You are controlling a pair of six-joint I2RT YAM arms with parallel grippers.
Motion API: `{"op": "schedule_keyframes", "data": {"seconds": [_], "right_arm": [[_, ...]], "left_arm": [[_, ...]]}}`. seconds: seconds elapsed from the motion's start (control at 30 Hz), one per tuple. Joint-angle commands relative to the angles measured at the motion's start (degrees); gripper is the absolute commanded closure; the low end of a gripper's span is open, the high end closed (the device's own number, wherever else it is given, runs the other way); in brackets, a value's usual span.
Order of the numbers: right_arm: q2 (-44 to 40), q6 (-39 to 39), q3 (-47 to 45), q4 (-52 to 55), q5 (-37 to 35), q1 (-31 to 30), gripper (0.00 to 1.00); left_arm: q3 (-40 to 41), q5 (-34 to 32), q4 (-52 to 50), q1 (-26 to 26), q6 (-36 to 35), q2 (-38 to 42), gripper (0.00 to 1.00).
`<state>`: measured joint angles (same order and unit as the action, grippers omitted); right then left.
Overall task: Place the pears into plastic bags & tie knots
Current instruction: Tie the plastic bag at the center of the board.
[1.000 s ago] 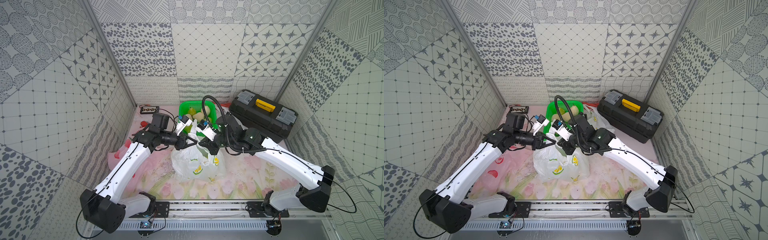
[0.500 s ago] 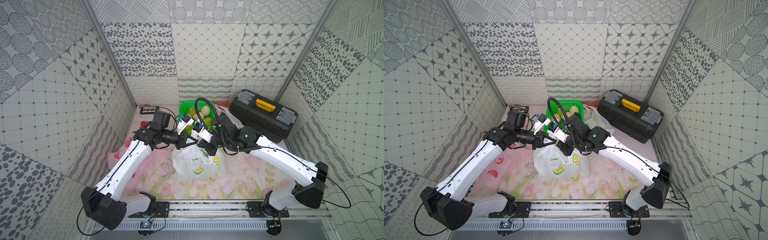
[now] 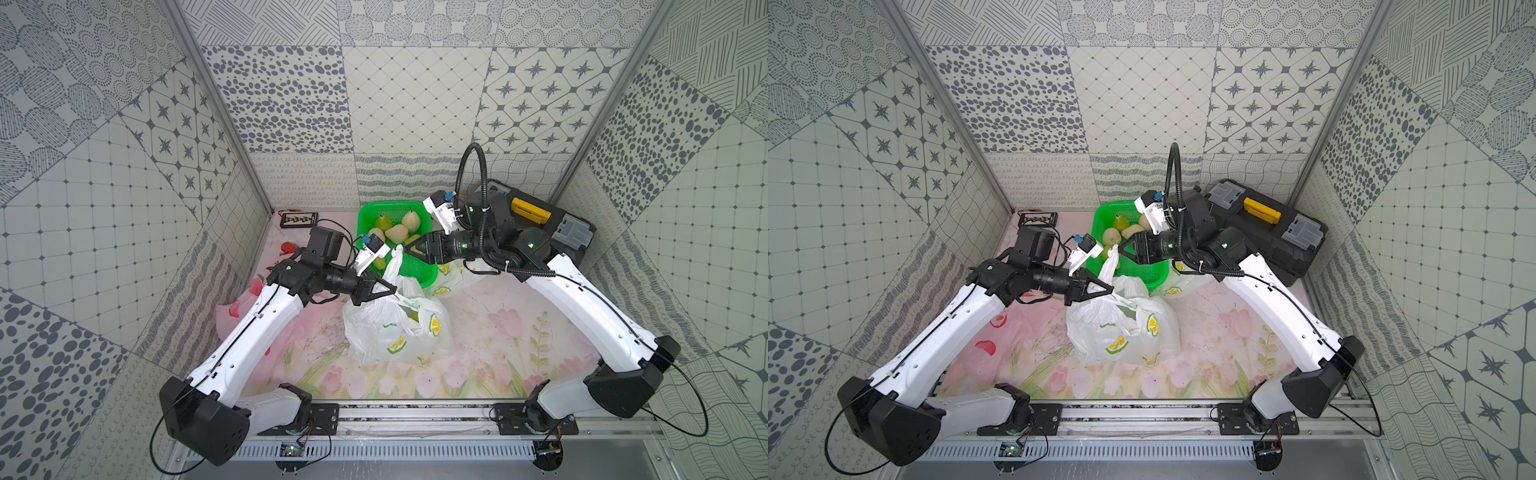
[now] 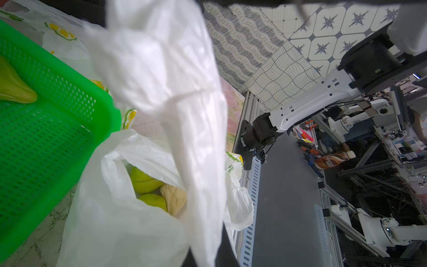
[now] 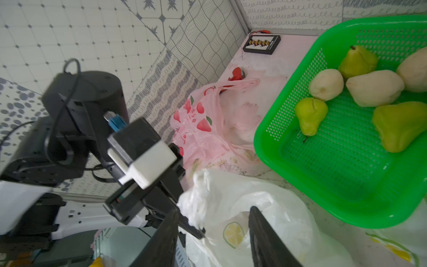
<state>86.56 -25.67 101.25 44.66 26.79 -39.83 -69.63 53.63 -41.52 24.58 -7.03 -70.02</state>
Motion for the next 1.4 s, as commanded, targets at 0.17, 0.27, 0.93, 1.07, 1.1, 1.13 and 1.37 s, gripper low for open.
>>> {"op": "schedule_keyframes", "data": {"seconds": [0.17, 0.27, 0.93, 1.07, 1.1, 1.13, 1.37], "right_arm": [[9.6, -2.3, 13.6, 12.3, 0.0, -1.0, 0.55], [10.3, -2.1, 14.4, 12.2, 1.0, -1.2, 0.63], [-8.2, 8.1, -11.9, 2.0, -4.3, -7.4, 1.00], [-10.8, 4.6, -22.7, -6.7, -4.1, -11.9, 1.00], [-11.2, 3.6, -25.5, -9.1, -4.5, -12.5, 1.00], [-11.2, 2.5, -28.3, -11.6, -4.7, -12.6, 1.00], [-9.3, 1.4, -35.0, -18.7, -4.2, -12.5, 1.00]], "left_arm": [[-1.0, -1.8, 0.6, 1.3, -2.7, 0.4, 1.00], [-1.0, -2.4, 0.4, 1.3, -3.0, 0.3, 1.00], [-1.5, -7.3, 3.8, -2.5, 7.9, -3.5, 1.00], [-1.2, -6.1, 5.6, -0.7, 9.0, -3.8, 1.00], [-1.0, -6.1, 5.7, -0.7, 9.0, -3.9, 1.00], [-1.0, -6.1, 5.7, -0.7, 9.0, -4.0, 1.00], [-0.1, -3.8, 6.9, 1.2, 9.8, -4.0, 1.00]]}}
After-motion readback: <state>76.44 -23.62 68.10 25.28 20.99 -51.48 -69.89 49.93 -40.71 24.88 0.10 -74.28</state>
